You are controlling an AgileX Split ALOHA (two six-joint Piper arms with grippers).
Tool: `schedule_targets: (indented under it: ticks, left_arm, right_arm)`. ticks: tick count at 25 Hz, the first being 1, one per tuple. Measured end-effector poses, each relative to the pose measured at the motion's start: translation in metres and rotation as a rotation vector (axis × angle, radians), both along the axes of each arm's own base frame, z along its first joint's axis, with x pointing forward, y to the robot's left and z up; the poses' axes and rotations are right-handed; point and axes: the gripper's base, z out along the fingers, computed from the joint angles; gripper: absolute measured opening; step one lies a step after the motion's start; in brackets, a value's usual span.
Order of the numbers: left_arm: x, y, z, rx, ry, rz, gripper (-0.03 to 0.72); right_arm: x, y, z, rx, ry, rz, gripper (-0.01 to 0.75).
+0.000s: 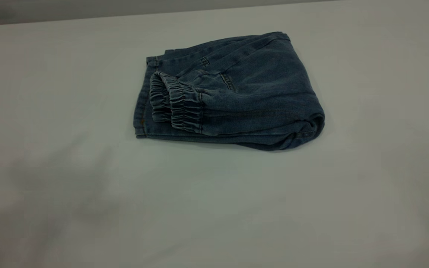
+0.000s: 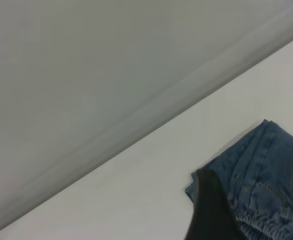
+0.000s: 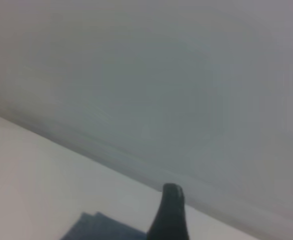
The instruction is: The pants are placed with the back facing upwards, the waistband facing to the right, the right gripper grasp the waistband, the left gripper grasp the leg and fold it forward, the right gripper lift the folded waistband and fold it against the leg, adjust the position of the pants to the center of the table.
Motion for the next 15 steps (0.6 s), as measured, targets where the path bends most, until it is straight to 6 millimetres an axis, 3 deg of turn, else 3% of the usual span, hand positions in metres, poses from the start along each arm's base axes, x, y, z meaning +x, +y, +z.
schedule_targets:
  ticks: [8, 12, 15]
  left_arm:
    - [-0.059, 0.033, 0.001, -0.051, -0.099, -0.006, 0.411]
    - [-0.078, 0.045, 0.003, -0.057, -0.103, -0.001, 0.411]
    - [-0.081, 0.047, 0.003, -0.056, -0.101, 0.001, 0.411]
  right_arm:
    - [-0.066, -0.002, -0.006, 0.035, -0.194, 0.009, 0.559]
    - [-0.104, -0.007, -0.014, 0.077, -0.349, -0.023, 0.559]
    - [-0.132, -0.009, -0.023, 0.117, -0.446, -0.028, 0.559]
